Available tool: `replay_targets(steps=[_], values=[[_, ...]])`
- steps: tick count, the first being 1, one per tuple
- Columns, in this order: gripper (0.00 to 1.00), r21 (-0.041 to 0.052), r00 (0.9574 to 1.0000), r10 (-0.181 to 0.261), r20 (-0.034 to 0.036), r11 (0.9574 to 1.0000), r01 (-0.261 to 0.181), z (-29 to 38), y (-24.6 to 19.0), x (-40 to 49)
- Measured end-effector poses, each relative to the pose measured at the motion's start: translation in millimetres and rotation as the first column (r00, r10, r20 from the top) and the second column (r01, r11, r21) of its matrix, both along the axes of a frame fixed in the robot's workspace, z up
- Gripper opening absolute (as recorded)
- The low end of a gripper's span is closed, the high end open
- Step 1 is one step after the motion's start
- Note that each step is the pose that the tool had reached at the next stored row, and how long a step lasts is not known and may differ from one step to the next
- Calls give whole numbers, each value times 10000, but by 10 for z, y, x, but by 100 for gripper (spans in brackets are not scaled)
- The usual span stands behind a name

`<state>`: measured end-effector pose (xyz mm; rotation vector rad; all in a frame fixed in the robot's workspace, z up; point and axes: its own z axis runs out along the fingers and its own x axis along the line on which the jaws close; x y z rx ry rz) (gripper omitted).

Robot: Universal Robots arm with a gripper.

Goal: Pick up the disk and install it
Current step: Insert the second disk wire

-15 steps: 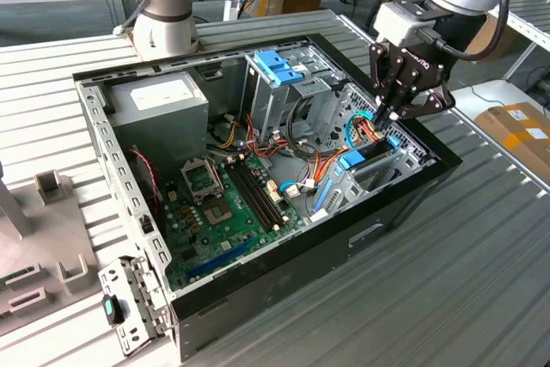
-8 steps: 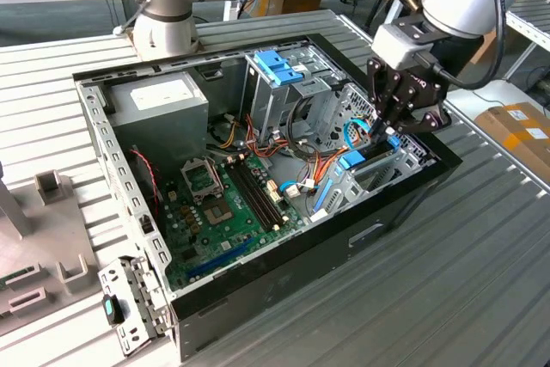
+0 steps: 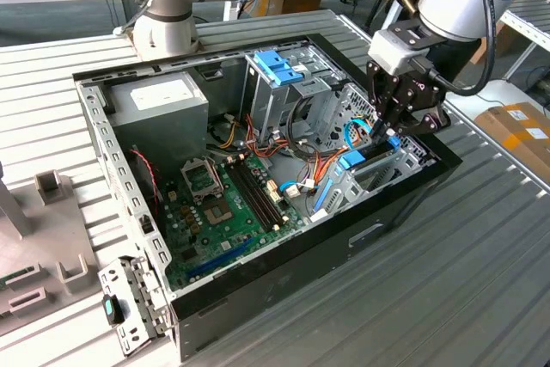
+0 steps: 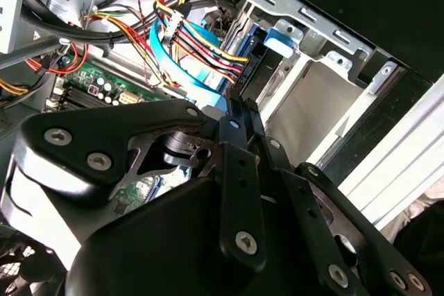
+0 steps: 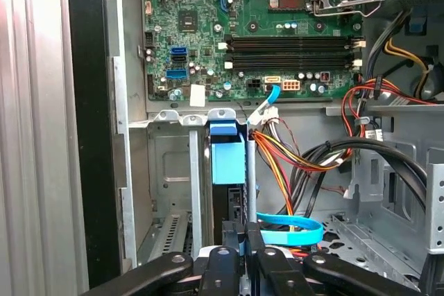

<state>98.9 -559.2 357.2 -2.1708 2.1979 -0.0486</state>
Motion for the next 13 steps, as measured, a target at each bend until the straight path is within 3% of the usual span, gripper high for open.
replay_targets(steps=[5,9,11,12,13], values=[[16,14,10000,-1,10,10000,1,-2,-1,-22],[16,200,10000,-1,14,9998,0,-7,-2,-173],[16,199,10000,1,14,9998,-1,-6,-2,-174],[16,199,10000,-3,79,9998,1,-6,-2,-177],[16,200,9997,-2,242,9998,-3,-7,-2,-179]])
